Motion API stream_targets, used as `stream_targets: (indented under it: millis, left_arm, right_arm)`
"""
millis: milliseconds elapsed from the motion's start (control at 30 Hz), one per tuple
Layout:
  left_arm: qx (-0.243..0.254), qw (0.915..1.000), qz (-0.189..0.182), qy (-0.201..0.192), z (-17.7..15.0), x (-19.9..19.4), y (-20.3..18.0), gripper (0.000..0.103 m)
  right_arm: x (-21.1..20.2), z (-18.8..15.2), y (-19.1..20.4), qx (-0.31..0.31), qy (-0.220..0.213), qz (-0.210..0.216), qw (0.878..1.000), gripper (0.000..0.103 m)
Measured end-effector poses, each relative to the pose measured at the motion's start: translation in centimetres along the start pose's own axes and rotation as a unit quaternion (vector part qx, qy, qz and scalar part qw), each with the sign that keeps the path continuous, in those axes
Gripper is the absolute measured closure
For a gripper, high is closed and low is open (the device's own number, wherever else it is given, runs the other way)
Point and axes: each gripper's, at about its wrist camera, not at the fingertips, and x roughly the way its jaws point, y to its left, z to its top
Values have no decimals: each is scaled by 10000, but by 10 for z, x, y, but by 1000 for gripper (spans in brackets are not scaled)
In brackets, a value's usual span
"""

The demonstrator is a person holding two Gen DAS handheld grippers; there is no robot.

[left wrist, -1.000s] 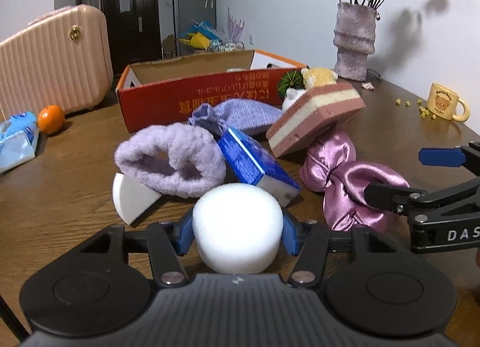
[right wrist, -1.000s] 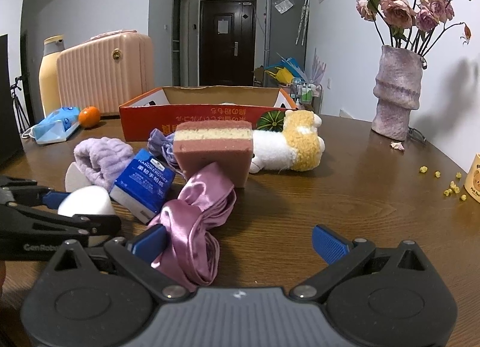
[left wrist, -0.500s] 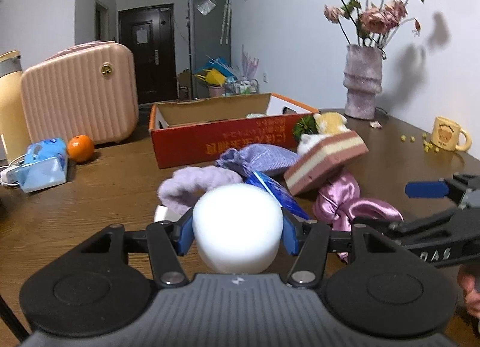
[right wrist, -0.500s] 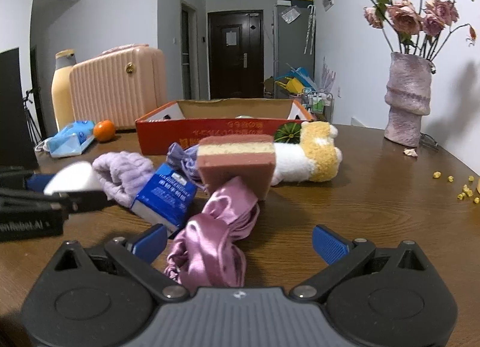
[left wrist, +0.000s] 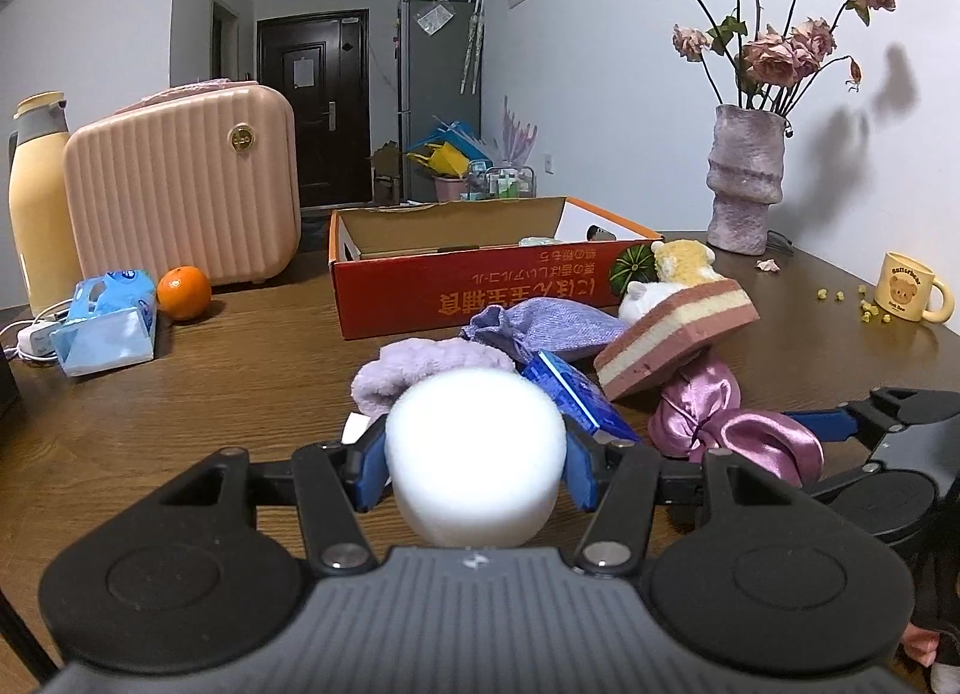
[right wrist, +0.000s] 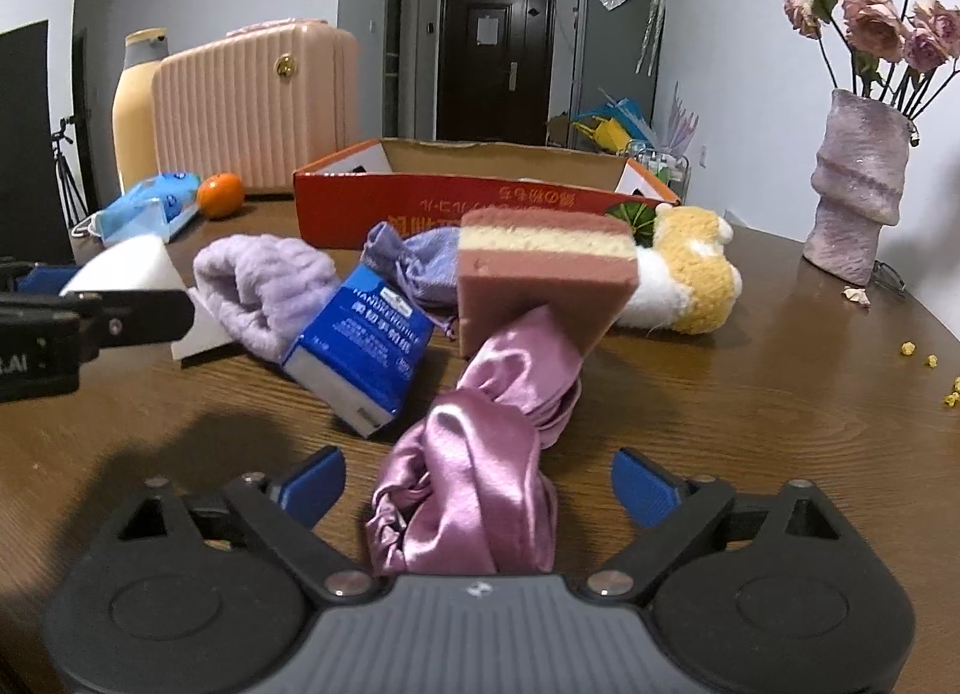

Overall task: Organize soft objects
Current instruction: 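Grasp the pink satin scrunchie with the right gripper while the left holds the foam cylinder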

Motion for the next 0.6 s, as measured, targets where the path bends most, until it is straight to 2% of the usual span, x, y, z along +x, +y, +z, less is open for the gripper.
stream_targets:
  millis: [300,367,467,600]
  left_arm:
    - [6,10000,-11,4,-1,0,0,46]
    - [8,10000,-13,1,-1,0,0,46]
    - [8,10000,-10,3,-1,0,0,46]
    - [1,10000,-5,9,-1,0,0,46]
  right_arm:
    - [8,0,3,-12,139,49,9999,32]
    - [9,0,2,12,198,59,9998,41]
    - [9,-1,1,55,213,108,9997,44]
    - [7,-1,0,64,205,173,9996,56]
